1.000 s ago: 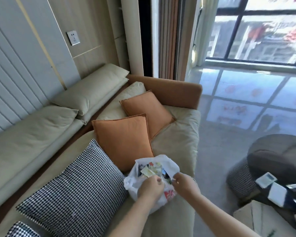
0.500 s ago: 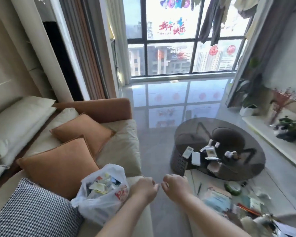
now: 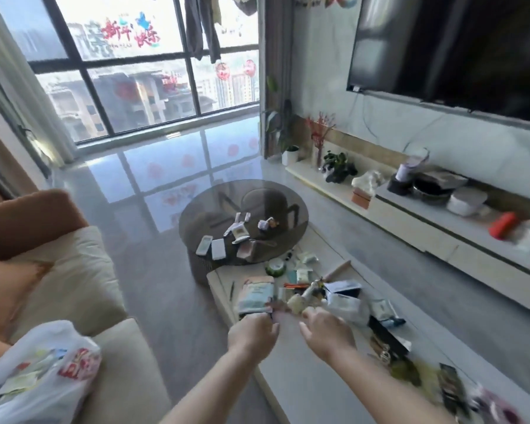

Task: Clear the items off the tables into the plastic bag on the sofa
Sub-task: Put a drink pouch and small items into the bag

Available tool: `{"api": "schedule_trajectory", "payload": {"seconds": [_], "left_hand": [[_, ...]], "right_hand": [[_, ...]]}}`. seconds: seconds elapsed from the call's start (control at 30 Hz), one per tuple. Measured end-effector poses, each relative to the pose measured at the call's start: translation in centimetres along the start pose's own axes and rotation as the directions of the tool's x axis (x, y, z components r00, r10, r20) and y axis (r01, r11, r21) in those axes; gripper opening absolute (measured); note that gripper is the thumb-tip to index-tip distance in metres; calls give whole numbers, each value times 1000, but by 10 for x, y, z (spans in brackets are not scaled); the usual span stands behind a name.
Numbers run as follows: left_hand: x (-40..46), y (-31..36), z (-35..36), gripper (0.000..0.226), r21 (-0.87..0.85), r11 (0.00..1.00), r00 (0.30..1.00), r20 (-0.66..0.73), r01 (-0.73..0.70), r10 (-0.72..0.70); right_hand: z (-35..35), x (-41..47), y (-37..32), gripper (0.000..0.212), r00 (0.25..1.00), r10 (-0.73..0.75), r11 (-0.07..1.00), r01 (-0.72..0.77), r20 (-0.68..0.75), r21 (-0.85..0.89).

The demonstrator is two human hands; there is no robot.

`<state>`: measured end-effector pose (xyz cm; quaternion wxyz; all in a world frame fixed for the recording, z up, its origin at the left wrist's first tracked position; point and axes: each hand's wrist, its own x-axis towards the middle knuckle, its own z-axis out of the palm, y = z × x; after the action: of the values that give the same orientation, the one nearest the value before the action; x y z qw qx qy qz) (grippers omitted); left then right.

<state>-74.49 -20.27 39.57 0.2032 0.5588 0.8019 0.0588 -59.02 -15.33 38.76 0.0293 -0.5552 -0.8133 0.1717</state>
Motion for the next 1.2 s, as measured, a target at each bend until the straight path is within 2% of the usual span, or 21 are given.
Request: {"api": "schedule_trajectory", "payload": {"seconds": [0.17, 0.33, 0.47, 0.67, 0.77, 0.93, 1.2], "left_hand": [[-25, 93, 52, 38, 36, 990, 987, 91, -138, 134], [-43, 164, 100, 37, 63, 969, 953, 210, -237, 220], [-42, 206, 133, 36, 73, 941, 911, 287, -330, 297], [-13, 254, 183, 35, 59, 899, 826, 424, -434, 371], [8, 270, 212, 34, 38, 898, 788, 497, -438, 363], [45, 288, 267, 34, 25, 911, 762, 558, -411, 329], [97, 314, 370, 31, -11, 939, 738, 615, -344, 278]], "right_hand": [[-10, -57, 104, 28, 987, 159, 987, -159, 12, 6], [-11, -110, 186, 27, 937, 346, 935, -348, 40, 70], [-6, -140, 237, 27, 866, 495, 862, -500, 66, 84], [10, -155, 297, 22, 716, 687, 704, -698, 121, 133], [22, -147, 325, 23, 655, 743, 639, -756, 140, 146], [57, -126, 368, 17, 599, 789, 577, -799, 138, 169], [137, -102, 434, 13, 568, 794, 547, -823, 216, 153]]}}
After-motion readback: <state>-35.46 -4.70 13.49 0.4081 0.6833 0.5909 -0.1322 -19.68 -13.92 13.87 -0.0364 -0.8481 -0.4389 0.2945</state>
